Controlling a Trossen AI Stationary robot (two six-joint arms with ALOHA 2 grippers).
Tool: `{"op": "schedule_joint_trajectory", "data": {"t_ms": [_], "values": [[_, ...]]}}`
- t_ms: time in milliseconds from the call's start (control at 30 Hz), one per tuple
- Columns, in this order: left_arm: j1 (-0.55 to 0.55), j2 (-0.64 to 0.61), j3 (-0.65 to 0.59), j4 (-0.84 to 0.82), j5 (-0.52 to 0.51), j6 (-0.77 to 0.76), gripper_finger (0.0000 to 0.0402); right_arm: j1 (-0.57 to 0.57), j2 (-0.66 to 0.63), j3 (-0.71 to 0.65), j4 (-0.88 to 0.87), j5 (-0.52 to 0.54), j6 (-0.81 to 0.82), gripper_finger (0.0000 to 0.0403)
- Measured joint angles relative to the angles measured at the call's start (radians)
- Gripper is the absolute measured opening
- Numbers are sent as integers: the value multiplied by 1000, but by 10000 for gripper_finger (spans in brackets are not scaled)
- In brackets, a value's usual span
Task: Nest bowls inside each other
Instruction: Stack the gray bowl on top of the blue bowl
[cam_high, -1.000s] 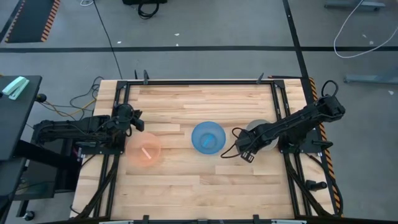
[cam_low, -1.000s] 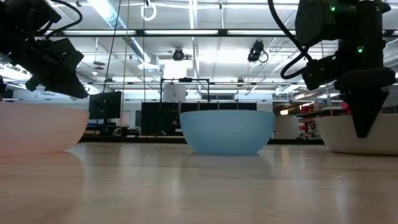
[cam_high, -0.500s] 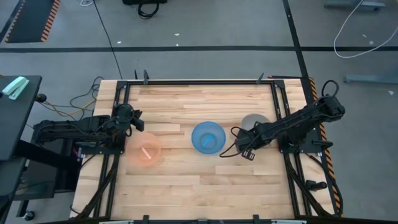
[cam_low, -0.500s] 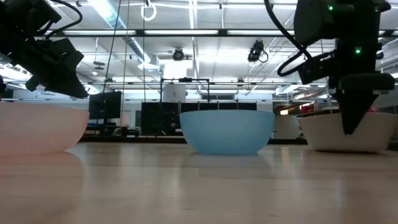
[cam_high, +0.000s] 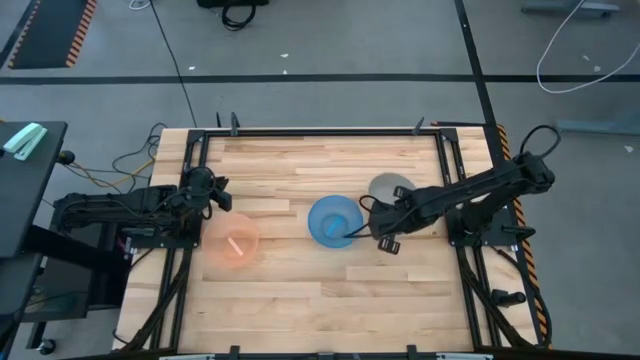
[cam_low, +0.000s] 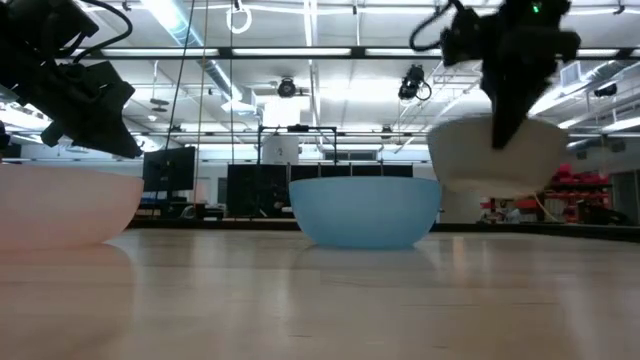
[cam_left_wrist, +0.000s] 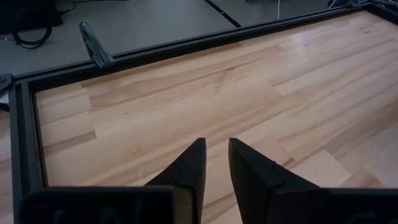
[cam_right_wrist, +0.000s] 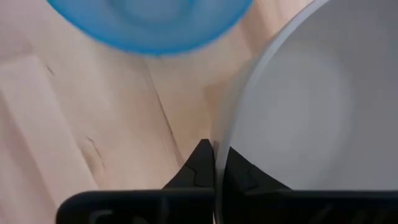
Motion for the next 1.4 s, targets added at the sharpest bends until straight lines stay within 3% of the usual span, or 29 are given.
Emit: {"op": "schedule_joint_trajectory", "data": {"t_ms": [367,967,1400], "values": [[0,0,0,0,0,0,78,-31,26,199,-20,18,-150,2],[0,0,0,-1,0,0,78,-42,465,624,-51,-46,-474,2],[0,0,0,-1,0,0,73,1,627,634,-95,-70,-464,2]]}}
